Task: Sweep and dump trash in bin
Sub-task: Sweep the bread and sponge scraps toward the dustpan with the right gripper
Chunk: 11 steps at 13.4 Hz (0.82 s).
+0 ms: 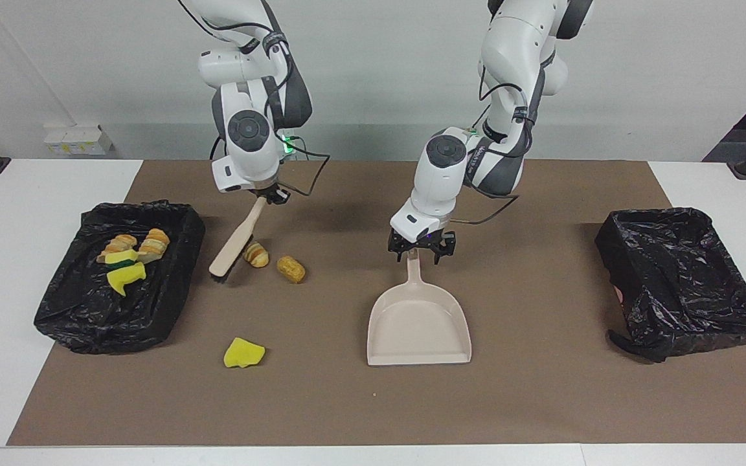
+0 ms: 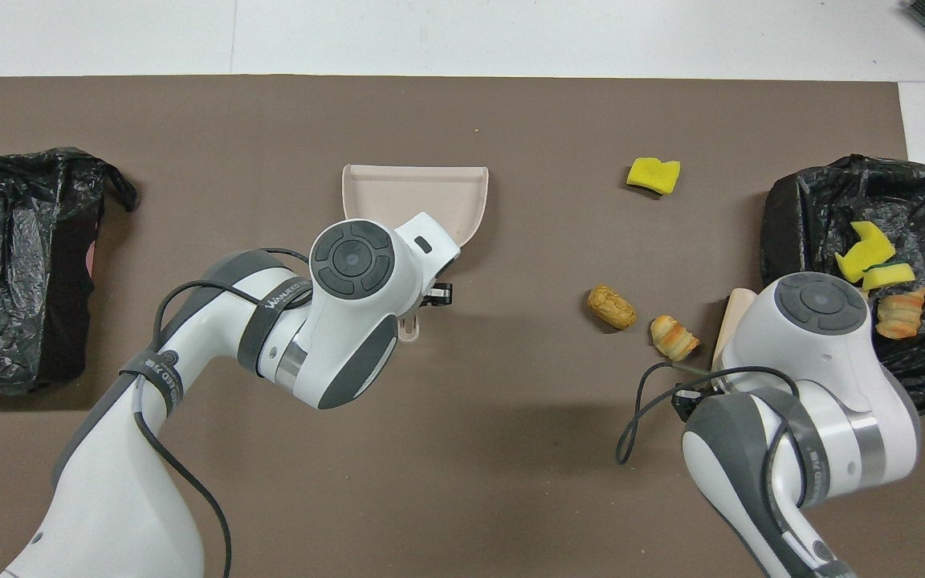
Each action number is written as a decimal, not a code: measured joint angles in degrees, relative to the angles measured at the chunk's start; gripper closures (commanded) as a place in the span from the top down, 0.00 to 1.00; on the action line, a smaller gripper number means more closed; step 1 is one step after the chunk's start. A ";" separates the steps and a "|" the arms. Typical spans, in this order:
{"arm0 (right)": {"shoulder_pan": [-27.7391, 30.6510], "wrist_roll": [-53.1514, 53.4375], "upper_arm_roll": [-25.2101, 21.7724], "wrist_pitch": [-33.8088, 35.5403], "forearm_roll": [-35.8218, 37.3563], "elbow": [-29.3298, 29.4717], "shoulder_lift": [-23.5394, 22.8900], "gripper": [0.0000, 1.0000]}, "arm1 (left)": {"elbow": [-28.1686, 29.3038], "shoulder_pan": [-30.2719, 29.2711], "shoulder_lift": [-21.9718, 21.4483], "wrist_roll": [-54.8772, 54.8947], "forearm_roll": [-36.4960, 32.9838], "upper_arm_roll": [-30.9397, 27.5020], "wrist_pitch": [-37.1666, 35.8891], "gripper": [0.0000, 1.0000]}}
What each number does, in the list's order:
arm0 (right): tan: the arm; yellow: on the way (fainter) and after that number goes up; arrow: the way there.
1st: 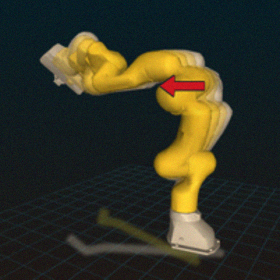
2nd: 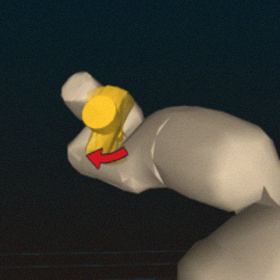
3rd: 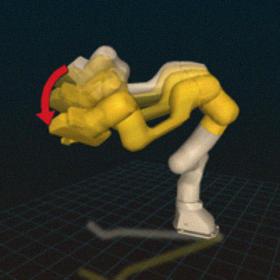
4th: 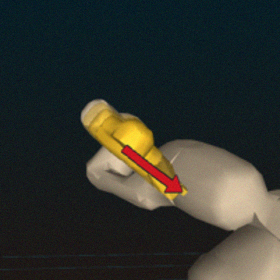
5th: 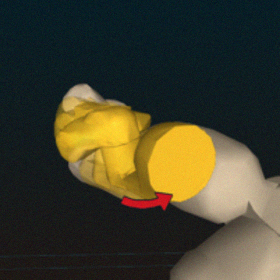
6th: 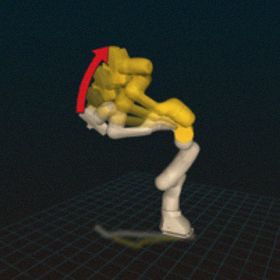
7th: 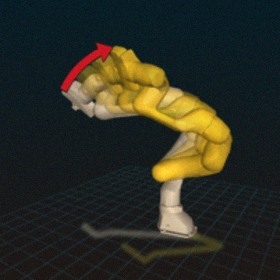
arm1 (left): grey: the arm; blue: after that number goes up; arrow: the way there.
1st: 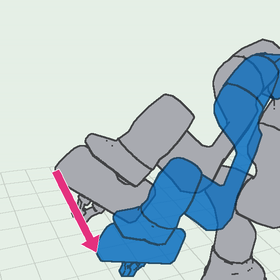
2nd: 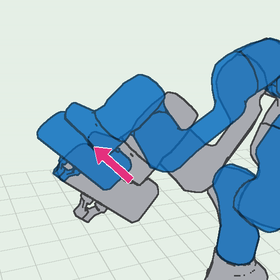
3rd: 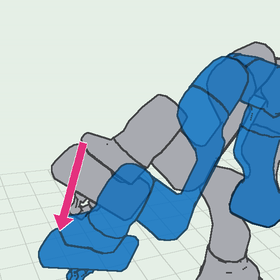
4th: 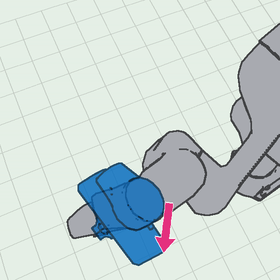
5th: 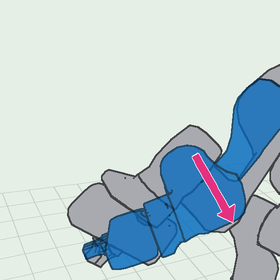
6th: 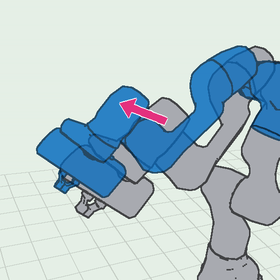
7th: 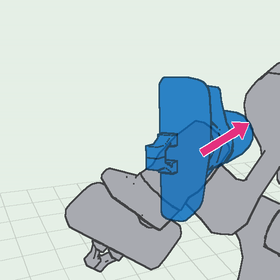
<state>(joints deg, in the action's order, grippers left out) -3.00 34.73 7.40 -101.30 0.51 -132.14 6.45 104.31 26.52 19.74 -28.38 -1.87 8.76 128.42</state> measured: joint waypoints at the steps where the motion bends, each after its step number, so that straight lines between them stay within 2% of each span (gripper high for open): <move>1: -0.61 -0.03 0.24 -0.32 -1.29 -1.00 0.62 0.00 | -0.03 -0.03 0.00 1.92 -0.06 -0.07 -0.01 0.00; 3: -3.27 -0.07 0.43 -1.47 -1.92 -1.65 1.03 0.00 | -0.24 -0.44 -0.04 10.07 -0.13 -0.28 0.01 0.00; 7: -9.62 0.44 0.82 -8.46 -4.22 -1.49 0.93 0.00 | -0.83 -4.81 -1.93 34.02 -0.17 -0.69 -1.07 0.00; 9: -10.92 0.44 0.93 -9.57 -7.67 0.34 0.12 0.00 | -0.88 -6.77 -3.69 48.06 -0.20 -0.78 -4.92 0.00; 11: -12.27 0.45 1.03 -9.45 -9.51 3.31 -1.30 0.00 | -0.92 -8.48 -5.70 58.83 -0.20 -0.88 -12.21 0.00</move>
<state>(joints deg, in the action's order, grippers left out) -15.26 35.18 8.43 -110.74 -8.99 -128.83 5.14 103.39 18.05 14.04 30.45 -2.07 7.88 116.21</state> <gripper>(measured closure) 0.736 0.687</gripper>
